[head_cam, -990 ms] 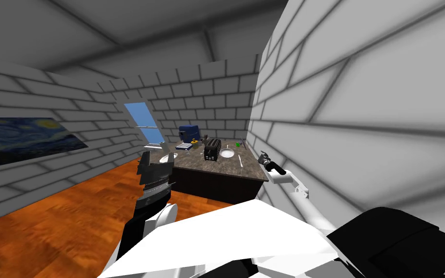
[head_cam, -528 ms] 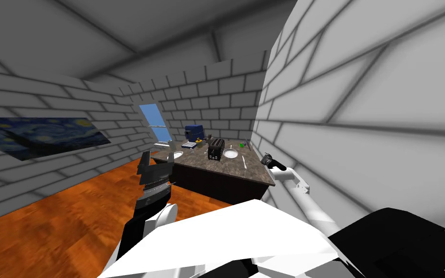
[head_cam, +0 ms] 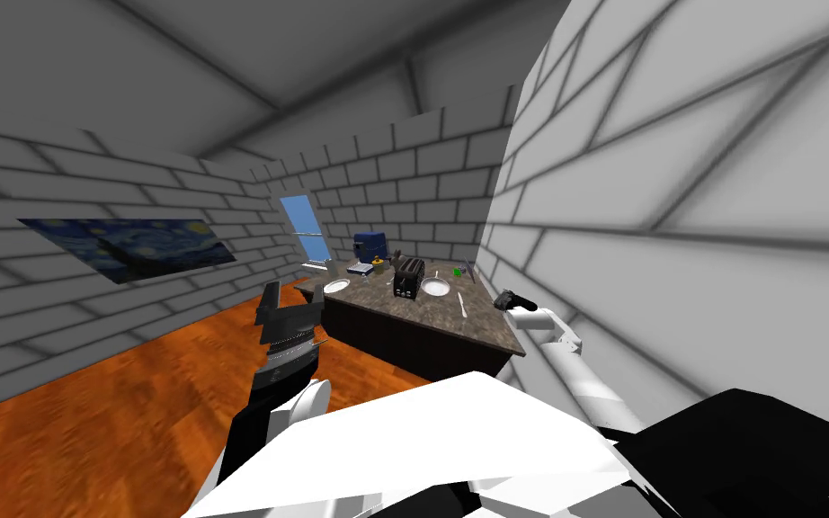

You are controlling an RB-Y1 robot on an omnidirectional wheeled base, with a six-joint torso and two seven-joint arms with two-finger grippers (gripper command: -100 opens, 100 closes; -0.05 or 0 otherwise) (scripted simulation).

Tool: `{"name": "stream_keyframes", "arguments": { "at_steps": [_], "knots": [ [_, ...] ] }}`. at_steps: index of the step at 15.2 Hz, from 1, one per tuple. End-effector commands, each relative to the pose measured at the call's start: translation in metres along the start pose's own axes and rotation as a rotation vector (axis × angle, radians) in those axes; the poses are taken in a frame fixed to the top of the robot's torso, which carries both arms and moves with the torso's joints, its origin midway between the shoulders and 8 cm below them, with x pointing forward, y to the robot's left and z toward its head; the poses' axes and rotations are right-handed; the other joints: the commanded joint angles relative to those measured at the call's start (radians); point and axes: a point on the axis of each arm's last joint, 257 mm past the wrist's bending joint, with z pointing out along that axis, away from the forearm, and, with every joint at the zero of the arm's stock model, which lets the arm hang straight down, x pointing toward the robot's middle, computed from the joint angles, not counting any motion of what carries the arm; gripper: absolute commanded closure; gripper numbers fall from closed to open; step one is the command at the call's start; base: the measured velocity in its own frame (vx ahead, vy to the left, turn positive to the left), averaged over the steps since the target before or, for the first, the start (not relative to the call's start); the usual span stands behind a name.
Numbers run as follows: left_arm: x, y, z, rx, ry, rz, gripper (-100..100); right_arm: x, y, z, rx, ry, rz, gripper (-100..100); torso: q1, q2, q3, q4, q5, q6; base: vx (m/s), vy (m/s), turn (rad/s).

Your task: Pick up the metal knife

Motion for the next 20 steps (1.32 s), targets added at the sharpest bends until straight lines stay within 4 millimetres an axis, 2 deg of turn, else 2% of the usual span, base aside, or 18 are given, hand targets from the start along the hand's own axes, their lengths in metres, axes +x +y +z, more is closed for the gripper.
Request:
{"name": "stream_keyframes", "arguments": {
  "at_steps": [1, 3, 4, 7, 8, 11, 12, 15, 16, 18, 19, 20],
  "knots": [
    [0.0, 0.0, 0.0, 0.0, 0.0, 0.0, 0, -0.015, 0.002, 0.003, 0.018, -0.051, 0.059, -100, 0.0, 0.0, 0.0, 0.0, 0.0, 0.0, 0.009, 0.008, 0.252],
    [0.0, 0.0, 0.0, 0.0, 0.0, 0.0, 0, -0.021, -0.003, 0.002, 0.037, -0.075, 0.059, -100, 0.0, 0.0, 0.0, 0.0, 0.0, 0.001, 0.007, -0.001, 0.05],
    [0.0, 0.0, 0.0, 0.0, 0.0, 0.0, 0, -0.035, 0.007, 0.007, 0.035, -0.115, 0.129, -100, 0.0, 0.0, 0.0, 0.0, 0.0, 0.001, 0.006, 0.008, 0.166],
    [0.0, 0.0, 0.0, 0.0, 0.0, 0.0, 0, -0.045, -0.002, 0.005, 0.067, -0.156, 0.14, -100, 0.0, 0.0, 0.0, 0.0, 0.0, 0.001, 0.007, 0.002, 0.113],
    [0.0, 0.0, 0.0, 0.0, 0.0, 0.0, 0, -0.058, 0.007, 0.009, 0.066, -0.198, 0.214, -100, 0.0, 0.0, 0.0, 0.0, 0.0, 0.001, 0.005, 0.008, 0.183],
    [0.0, 0.0, 0.0, 0.0, 0.0, 0.0, 0, -0.067, -0.001, 0.006, 0.095, -0.237, 0.223, -100, 0.0, 0.0, 0.0, 0.0, 0.0, 0.001, 0.008, 0.001, 0.11],
    [0.0, 0.0, 0.0, 0.0, 0.0, 0.0, 0, -0.079, 0.007, 0.008, 0.093, -0.275, 0.299, -100, 0.0, 0.0, 0.0, 0.0, 0.0, 0.001, 0.007, 0.007, 0.186],
    [0.0, 0.0, 0.0, 0.0, 0.0, 0.0, 0, -0.088, -0.002, 0.005, 0.121, -0.316, 0.308, -100, 0.0, 0.0, 0.0, 0.0, 0.0, 0.001, 0.008, 0.001, 0.104],
    [0.0, 0.0, 0.0, 0.0, 0.0, 0.0, 0, -0.101, 0.002, 0.005, 0.126, -0.362, 0.389, -100, 0.0, 0.0, 0.0, 0.0, 0.0, 0.001, 0.007, 0.006, 0.166],
    [0.0, 0.0, 0.0, 0.0, 0.0, 0.0, 0, -0.107, -0.005, 0.001, 0.147, -0.393, 0.395, -100, 0.0, 0.0, 0.0, 0.0, 0.0, 0.0, 0.008, 0.001, 0.166],
    [0.0, 0.0, 0.0, 0.0, 0.0, 0.0, 0, -0.116, 0.0, 0.002, 0.145, -0.427, 0.469, -100, 0.0, 0.0, 0.0, 0.0, 0.0, 0.001, 0.009, 0.004, 0.182],
    [0.0, 0.0, 0.0, 0.0, 0.0, 0.0, 0, -0.119, -0.003, 0.0, 0.154, -0.444, 0.48, -100, 0.0, 0.0, 0.0, 0.0, 0.0, 0.0, 0.011, 0.003, 0.217]
  ]
}}
